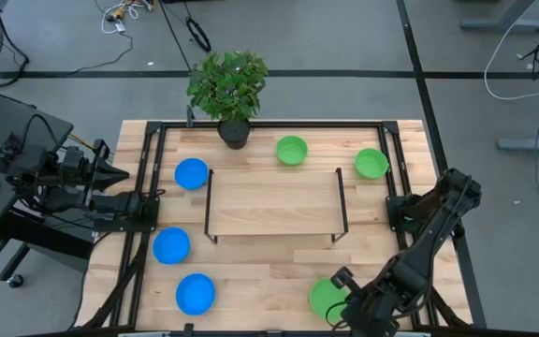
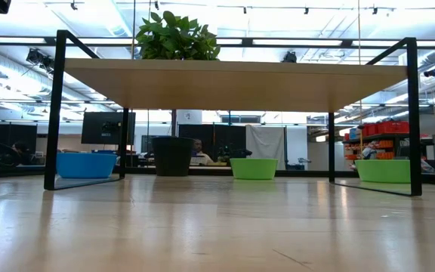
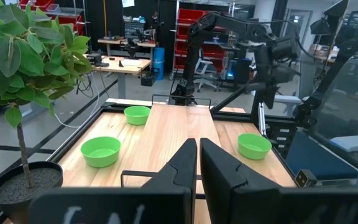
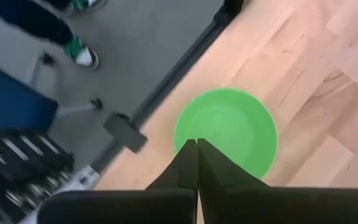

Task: Pick & Place Mini bowls
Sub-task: Put the bottom green bowl on the shelf

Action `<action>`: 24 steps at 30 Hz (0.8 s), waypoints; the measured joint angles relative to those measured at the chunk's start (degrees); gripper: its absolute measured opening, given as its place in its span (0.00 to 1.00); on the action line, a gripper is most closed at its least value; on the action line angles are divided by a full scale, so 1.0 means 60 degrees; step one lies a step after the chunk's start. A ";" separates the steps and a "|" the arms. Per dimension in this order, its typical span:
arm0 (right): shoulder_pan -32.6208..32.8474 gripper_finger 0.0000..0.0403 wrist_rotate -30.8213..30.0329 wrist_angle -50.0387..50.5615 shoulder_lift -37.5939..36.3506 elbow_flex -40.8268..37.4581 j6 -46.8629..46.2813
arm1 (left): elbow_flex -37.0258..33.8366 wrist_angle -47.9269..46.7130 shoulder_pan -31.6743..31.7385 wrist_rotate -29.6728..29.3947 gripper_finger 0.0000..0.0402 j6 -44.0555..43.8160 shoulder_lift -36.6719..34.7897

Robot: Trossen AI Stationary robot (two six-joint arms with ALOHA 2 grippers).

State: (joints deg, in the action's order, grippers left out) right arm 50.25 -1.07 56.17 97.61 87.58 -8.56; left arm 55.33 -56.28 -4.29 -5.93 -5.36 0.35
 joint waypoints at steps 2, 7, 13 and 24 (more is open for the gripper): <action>0.0009 0.00 -0.0003 -0.0046 0.0006 -0.0196 0.0380 | -0.0004 -0.0002 0.0000 0.0000 0.06 0.0002 -0.0002; 0.0009 0.00 -0.0001 -0.0363 0.0003 -0.0837 0.0900 | -0.0001 -0.0001 -0.0003 -0.0003 0.06 0.0000 0.0000; 0.0016 0.00 0.0001 -0.1354 0.0003 -0.1710 0.1260 | -0.0002 0.0001 -0.0002 -0.0004 0.06 0.0001 -0.0001; 0.0016 0.00 0.0107 -0.2697 0.0003 -0.3081 0.1309 | -0.0002 0.0001 0.0000 0.0000 0.06 0.0003 0.0001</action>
State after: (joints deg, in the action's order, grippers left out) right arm 50.35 -0.43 39.98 97.62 69.10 -0.71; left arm 55.32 -56.27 -4.29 -5.93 -5.34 0.36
